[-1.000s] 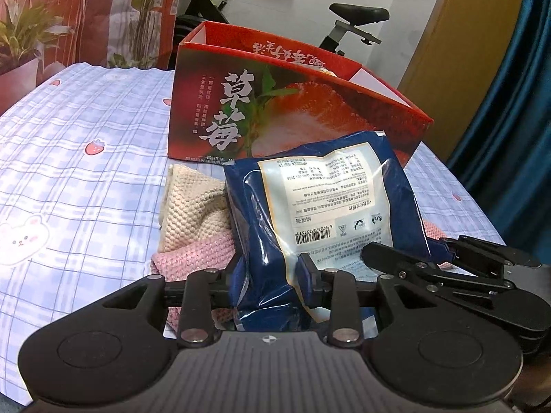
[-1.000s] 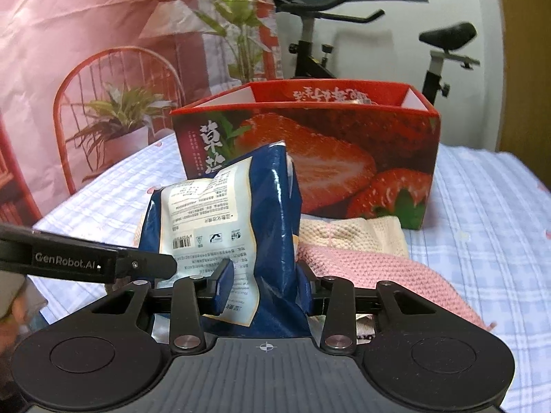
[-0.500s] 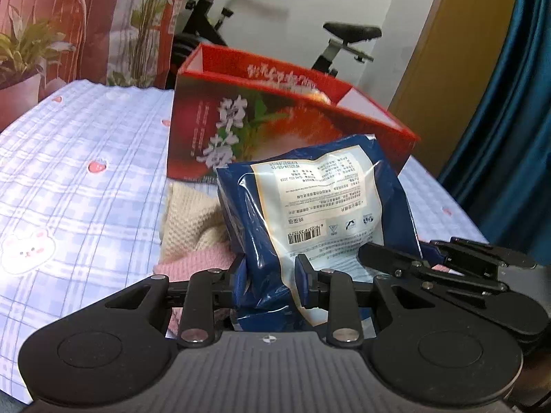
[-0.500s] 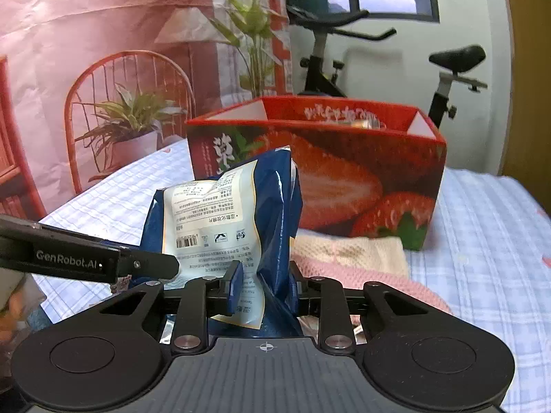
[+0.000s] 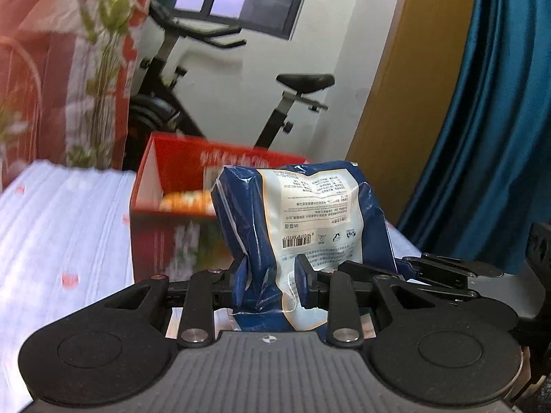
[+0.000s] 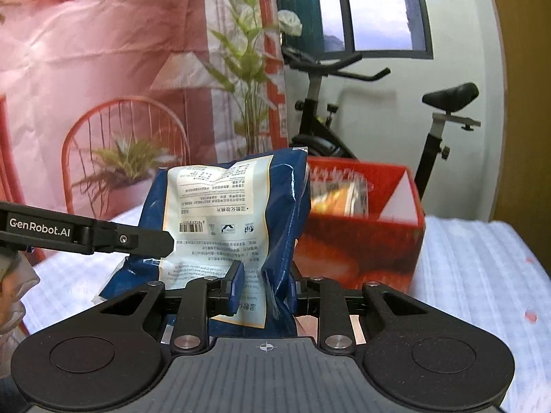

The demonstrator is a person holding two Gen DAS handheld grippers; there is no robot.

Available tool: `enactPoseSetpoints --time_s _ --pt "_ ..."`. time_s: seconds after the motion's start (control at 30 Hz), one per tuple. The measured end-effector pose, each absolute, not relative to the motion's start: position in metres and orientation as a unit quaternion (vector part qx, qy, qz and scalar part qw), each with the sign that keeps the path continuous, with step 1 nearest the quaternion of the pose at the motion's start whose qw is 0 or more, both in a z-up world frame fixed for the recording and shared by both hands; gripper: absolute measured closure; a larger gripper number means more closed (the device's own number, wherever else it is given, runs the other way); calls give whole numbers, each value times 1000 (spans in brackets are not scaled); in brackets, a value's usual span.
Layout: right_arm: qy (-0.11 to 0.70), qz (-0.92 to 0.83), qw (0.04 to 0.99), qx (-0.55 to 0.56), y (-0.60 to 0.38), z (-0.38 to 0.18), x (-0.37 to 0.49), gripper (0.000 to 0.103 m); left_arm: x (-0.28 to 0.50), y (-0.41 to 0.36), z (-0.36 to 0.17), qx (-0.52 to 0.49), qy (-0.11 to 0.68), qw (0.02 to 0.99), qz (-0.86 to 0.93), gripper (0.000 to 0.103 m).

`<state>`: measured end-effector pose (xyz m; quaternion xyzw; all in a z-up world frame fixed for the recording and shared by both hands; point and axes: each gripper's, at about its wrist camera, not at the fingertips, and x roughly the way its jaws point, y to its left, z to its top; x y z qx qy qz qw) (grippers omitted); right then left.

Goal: Organize soft objects
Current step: 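Lift the blue packet with both tools and carry it over the red box, then lower the blue packet into the box and open both tools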

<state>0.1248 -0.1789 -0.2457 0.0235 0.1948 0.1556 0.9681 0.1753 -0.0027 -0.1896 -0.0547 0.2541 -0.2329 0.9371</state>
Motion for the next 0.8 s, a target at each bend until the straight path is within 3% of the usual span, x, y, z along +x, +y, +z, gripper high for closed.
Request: enactPoseSetpoints --time_s 0.37,0.8 --pt "170 140 975 -14 -182 -191 229 80 281 -16 -153 -48 235 947 -212 72" --pt "214 112 970 -1 -173 -223 334 84 341 -17 -176 -6 262 951 -163 72"
